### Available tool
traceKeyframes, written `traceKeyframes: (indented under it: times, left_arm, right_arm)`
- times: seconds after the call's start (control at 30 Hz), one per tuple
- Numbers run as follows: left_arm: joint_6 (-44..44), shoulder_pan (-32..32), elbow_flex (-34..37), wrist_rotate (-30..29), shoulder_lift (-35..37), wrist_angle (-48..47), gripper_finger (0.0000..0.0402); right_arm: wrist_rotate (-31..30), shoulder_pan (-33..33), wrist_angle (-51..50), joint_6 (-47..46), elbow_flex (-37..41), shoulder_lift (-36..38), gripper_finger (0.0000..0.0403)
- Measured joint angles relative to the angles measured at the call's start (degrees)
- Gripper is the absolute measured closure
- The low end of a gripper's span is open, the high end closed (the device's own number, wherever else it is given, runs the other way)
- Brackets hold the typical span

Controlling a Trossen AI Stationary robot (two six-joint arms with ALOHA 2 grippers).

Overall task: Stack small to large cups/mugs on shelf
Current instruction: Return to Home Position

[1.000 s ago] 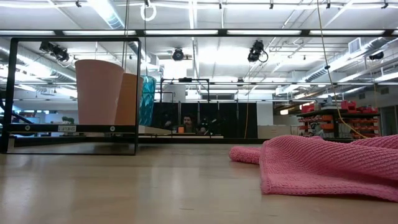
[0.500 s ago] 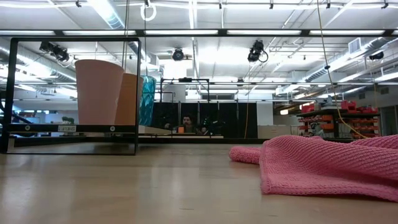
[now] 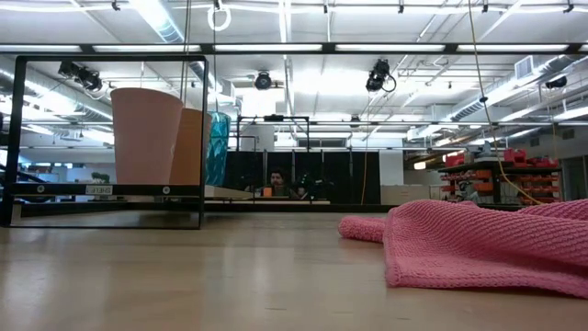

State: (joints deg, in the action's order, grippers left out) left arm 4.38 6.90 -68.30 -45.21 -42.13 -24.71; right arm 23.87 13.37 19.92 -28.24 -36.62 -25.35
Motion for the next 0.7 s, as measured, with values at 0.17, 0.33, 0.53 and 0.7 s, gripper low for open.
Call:
traceKeyframes:
  times: [0.17, 0.33, 0.53, 0.7]
  left_arm:
    - [-3.26, -10.27, 1.23, 5.78, -0.17, 0.36, 0.0321]
    - [-6.37, -21.99, 4.63, 7.17, -0.20, 3.93, 0.0317]
    - [-7.75, -36.66, 8.54, 7.17, -0.20, 7.73, 0.0311]
    - [-7.41, -46.26, 9.10, 7.18, -0.09, 8.22, 0.0315]
  right_arm:
    - [5.39, -9.58, -0.31, -1.59, 0.04, -0.08, 0.0298]
    - [11.29, -19.84, -0.35, -1.97, 0.04, -0.08, 0.0298]
    - [13.67, -31.03, -0.58, -0.45, 0.04, -0.08, 0.0298]
    - [17.24, -39.56, -0.57, 0.42, 0.04, -0.08, 0.0298]
